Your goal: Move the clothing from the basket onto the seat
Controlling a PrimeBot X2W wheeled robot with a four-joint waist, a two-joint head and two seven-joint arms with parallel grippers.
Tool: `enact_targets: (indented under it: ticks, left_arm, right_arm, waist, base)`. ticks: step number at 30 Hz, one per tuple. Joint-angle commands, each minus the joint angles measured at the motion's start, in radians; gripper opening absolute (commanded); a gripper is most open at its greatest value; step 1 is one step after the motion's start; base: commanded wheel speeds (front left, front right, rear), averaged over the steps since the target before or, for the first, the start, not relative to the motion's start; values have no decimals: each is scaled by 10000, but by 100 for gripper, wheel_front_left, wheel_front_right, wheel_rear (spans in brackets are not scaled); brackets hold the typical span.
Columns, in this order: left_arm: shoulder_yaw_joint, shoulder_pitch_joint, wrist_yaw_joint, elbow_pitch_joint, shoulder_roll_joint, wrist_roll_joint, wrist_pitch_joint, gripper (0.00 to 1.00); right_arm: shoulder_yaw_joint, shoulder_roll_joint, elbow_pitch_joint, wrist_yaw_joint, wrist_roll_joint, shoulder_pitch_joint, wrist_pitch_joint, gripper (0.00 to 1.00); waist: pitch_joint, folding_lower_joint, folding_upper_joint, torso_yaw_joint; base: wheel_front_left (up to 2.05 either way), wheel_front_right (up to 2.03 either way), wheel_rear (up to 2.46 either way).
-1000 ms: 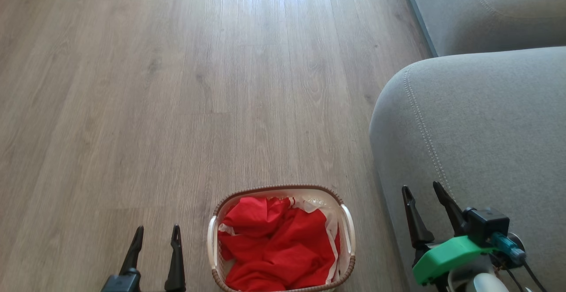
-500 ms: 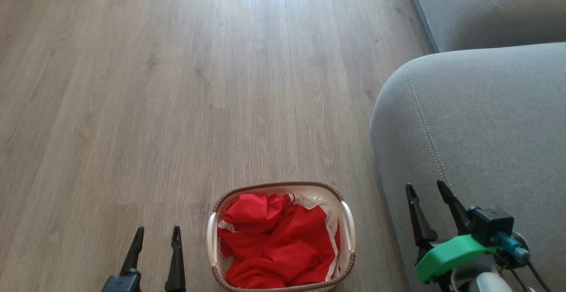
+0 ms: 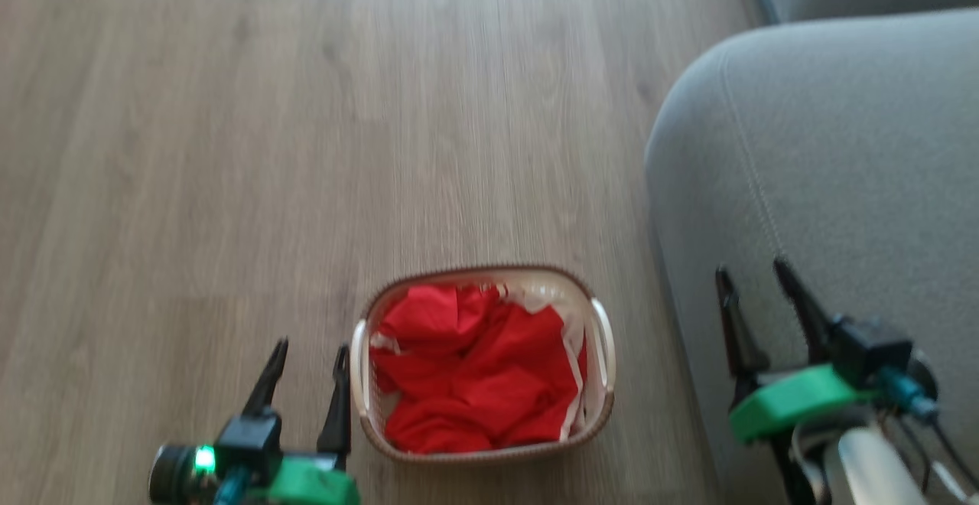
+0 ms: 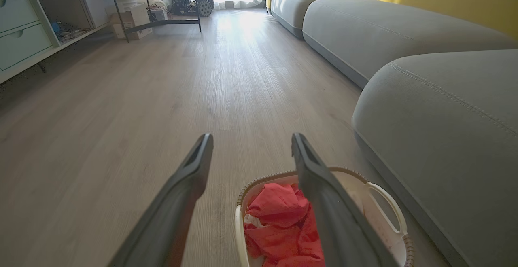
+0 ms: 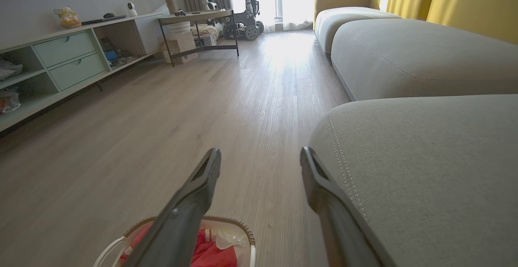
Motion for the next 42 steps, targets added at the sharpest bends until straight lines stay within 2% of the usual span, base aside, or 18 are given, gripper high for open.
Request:
enact_targets:
  ticks: [1, 10, 16, 27, 33, 42]
  left_arm:
    - [249, -541, -32, -151, 130, 91, -122, 100]
    - [-255, -2879, -229, 1436, 107, 415, -122, 100]
    - [-674, -4220, -451, 2969, 86, 532, -122, 100]
    - [-1544, -6328, -584, 5668, 175, 1313, -122, 100]
    - [-1844, -7669, -439, 7411, 330, 1638, -28, 100]
    - [-2081, -8741, -58, 8936, 466, 1814, 129, 100]
  right_arm:
    - [135, 18, -486, -4, -109, -690, -116, 100]
    - [-36, 18, -1477, -4, -246, -2279, -116, 100]
    - [-17, 18, -1953, -4, -102, -3043, -116, 100]
    - [-12, 18, -2850, -4, 108, -3441, -116, 100]
    - [49, 18, -3379, -4, 227, -3661, -116, 100]
    - [261, 18, -3710, -4, 468, -3893, -116, 100]
  waist:
    - [796, 0, 0, -119]
    - [3413, 0, 0, -612]
    - [4552, 0, 0, -961]
    - [5840, 0, 0, -1543]
    - [6579, 0, 0, -1782]
    - [7038, 0, 0, -2046]
  base:
    - [0, 0, 0]
    - [0, 0, 0]
    - [0, 0, 0]
    - [0, 0, 0]
    - [0, 0, 0]
    - [0, 0, 0]
